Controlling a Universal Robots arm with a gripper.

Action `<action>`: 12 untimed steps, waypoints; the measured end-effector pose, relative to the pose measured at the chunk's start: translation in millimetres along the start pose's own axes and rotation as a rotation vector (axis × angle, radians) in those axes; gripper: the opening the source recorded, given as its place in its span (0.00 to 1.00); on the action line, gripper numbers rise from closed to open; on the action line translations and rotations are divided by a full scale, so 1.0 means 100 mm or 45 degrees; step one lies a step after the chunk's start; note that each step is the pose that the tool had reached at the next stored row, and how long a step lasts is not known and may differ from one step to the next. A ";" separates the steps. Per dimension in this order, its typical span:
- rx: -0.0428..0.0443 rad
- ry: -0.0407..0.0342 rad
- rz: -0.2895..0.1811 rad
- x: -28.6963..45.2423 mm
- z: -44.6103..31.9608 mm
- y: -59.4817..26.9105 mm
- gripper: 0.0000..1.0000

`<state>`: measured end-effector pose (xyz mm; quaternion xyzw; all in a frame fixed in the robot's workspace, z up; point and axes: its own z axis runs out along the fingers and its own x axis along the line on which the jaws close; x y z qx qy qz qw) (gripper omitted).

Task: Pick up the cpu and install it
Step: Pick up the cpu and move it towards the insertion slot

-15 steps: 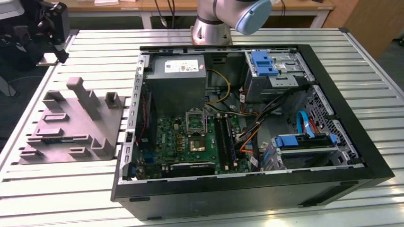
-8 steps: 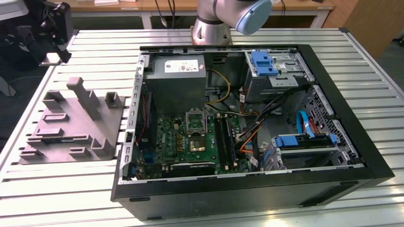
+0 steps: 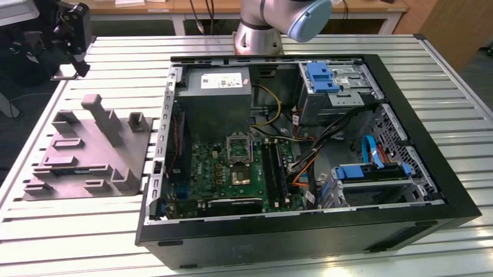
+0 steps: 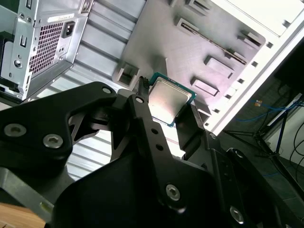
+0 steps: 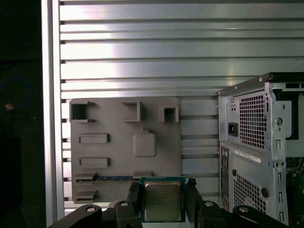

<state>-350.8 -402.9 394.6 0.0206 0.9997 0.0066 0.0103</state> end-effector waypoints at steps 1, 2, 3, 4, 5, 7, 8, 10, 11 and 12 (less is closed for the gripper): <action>0.000 -0.0001 0.000 -0.004 0.001 0.000 0.47; 0.000 0.0000 0.000 -0.008 0.000 0.000 0.47; 0.000 0.0000 0.000 -0.012 0.000 0.001 0.47; 0.000 0.0000 0.000 -0.017 0.000 0.001 0.47; 0.000 0.0000 0.000 -0.021 0.000 0.001 0.47; 0.000 -0.0001 0.000 -0.027 0.001 0.001 0.47; 0.000 0.0000 0.000 -0.029 0.001 0.001 0.47; 0.000 0.0000 0.000 -0.033 0.001 0.001 0.47; 0.000 0.0000 0.000 -0.034 0.001 0.001 0.47; 0.000 0.0001 0.000 -0.035 0.001 0.001 0.47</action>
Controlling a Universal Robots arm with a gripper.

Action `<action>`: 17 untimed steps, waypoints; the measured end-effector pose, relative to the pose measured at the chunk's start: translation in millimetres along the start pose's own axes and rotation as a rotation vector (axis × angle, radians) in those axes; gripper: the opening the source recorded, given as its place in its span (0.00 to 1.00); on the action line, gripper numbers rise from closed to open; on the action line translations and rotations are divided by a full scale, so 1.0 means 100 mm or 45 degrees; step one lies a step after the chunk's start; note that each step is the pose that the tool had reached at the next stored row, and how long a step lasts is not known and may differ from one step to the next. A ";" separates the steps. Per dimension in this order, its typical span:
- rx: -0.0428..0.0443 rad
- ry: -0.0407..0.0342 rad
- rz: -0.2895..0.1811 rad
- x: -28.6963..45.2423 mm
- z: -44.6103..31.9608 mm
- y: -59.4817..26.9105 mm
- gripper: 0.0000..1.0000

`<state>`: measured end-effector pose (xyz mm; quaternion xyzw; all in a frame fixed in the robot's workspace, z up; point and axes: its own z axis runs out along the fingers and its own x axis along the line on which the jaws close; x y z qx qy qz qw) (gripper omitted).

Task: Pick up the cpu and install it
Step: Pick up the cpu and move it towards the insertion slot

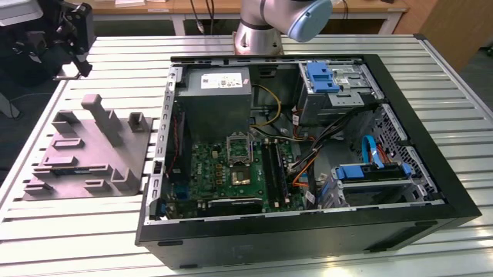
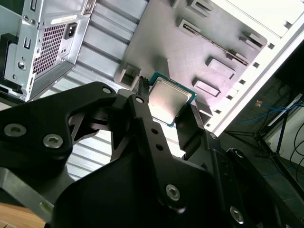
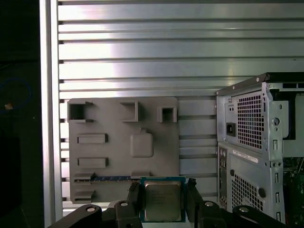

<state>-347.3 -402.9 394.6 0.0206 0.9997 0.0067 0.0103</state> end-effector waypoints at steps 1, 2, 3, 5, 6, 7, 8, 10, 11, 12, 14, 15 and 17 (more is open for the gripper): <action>0.000 0.0000 0.000 -0.003 0.000 0.000 0.47; 0.000 0.0000 0.000 -0.006 0.000 0.000 0.47; 0.000 0.0000 0.000 -0.007 0.000 0.000 0.47; 0.000 -0.0001 0.000 -0.011 0.000 0.001 0.47; 0.000 -0.0001 0.000 -0.015 0.001 0.001 0.47; 0.000 -0.0001 0.000 -0.019 0.001 0.001 0.47; 0.000 0.0000 0.000 -0.024 0.000 0.001 0.47; 0.000 0.0000 0.000 -0.035 0.001 0.001 0.47; 0.000 0.0000 0.000 -0.042 0.001 0.002 0.47; 0.000 0.0000 0.000 -0.048 0.001 0.002 0.47; 0.000 -0.0001 0.000 -0.060 0.002 0.002 0.47; 0.000 0.0000 0.000 -0.065 0.001 0.003 0.47; 0.000 0.0000 0.000 -0.074 0.002 0.003 0.47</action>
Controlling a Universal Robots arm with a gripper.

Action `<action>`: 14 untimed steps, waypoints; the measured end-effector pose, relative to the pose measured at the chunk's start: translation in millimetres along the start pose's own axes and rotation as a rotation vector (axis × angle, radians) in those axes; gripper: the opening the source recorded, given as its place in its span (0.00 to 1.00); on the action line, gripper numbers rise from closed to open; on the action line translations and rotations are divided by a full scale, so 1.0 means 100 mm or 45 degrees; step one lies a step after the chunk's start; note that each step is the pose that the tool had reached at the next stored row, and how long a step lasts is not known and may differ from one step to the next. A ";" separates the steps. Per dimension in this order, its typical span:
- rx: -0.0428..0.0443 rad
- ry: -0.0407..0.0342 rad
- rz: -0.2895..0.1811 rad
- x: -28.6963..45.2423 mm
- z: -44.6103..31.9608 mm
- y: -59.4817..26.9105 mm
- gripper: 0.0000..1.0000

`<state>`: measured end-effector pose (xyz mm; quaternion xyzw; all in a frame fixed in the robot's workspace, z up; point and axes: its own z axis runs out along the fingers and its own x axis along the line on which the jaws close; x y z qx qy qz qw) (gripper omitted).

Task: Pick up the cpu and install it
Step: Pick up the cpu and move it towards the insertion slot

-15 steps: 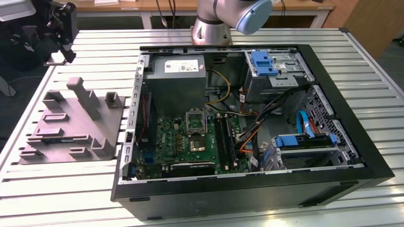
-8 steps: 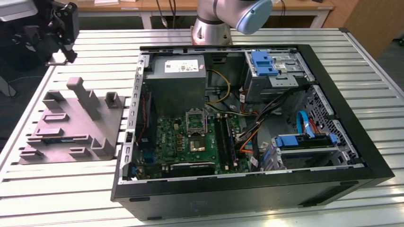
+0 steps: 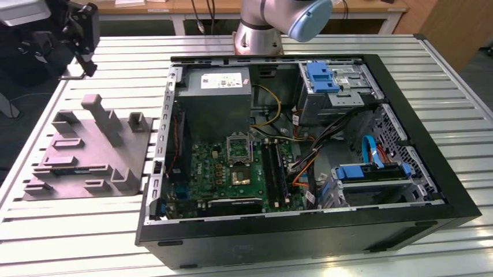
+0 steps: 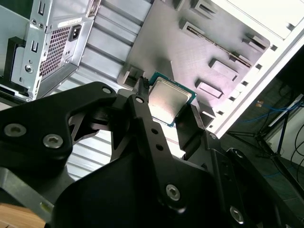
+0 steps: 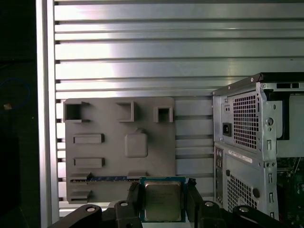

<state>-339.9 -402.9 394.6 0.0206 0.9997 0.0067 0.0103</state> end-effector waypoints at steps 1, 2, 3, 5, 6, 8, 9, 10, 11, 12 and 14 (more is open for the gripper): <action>0.000 0.0001 0.000 -0.004 0.000 0.000 0.47; 0.000 0.0000 0.000 -0.009 0.000 0.000 0.47; 0.000 -0.0001 0.000 -0.014 0.001 0.000 0.47; 0.000 0.0000 0.000 -0.024 0.001 0.001 0.47; 0.000 0.0000 0.000 -0.030 0.001 0.001 0.47; 0.000 0.0000 0.000 -0.041 0.001 0.002 0.47; 0.000 0.0000 0.000 -0.047 0.001 0.002 0.47; 0.000 0.0000 0.000 -0.052 0.001 0.002 0.47; 0.000 -0.0001 0.000 -0.057 0.001 0.002 0.47; 0.000 0.0000 0.000 -0.061 0.001 0.002 0.47; 0.000 0.0000 0.000 -0.071 0.001 0.003 0.47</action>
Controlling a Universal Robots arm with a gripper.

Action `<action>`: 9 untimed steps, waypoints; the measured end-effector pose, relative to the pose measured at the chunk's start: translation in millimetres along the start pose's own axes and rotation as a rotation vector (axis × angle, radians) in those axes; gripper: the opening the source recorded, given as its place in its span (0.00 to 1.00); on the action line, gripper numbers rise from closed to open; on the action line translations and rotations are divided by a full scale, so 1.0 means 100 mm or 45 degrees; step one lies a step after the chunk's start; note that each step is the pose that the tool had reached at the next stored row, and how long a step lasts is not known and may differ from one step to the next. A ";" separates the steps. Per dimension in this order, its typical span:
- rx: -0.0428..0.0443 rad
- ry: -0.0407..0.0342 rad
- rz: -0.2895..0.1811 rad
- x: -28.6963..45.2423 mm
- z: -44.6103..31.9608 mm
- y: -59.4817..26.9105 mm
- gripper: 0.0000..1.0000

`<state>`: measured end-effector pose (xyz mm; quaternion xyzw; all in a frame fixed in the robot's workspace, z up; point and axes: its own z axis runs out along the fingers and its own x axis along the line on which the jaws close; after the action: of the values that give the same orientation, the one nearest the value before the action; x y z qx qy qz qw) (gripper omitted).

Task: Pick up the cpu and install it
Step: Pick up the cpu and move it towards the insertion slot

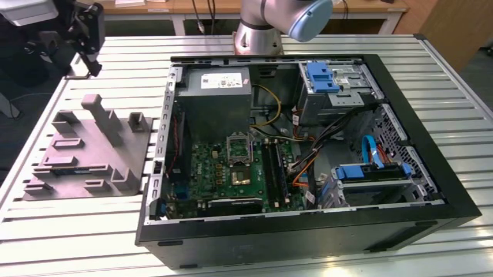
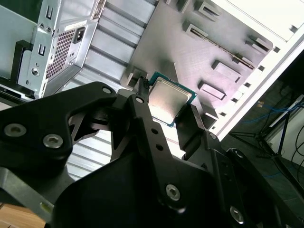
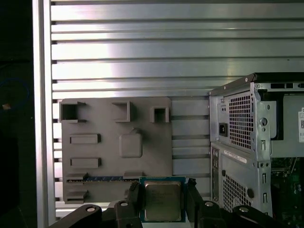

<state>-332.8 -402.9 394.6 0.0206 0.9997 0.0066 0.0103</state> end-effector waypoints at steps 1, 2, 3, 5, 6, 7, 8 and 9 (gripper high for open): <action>0.000 0.0000 0.000 -0.005 0.000 0.000 0.47; 0.000 -0.0001 0.000 -0.009 0.001 0.000 0.47; 0.000 0.0000 0.000 -0.014 0.000 0.001 0.47; 0.000 0.0000 0.000 -0.023 0.000 0.001 0.47; 0.000 0.0000 0.000 -0.029 0.001 0.001 0.47; 0.000 -0.0001 0.000 -0.036 0.001 0.001 0.47; 0.000 0.0000 0.000 -0.042 0.001 0.002 0.47; 0.000 0.0000 0.000 -0.049 0.001 0.002 0.47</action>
<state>-327.8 -402.9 394.6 0.0206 0.9997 0.0067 0.0103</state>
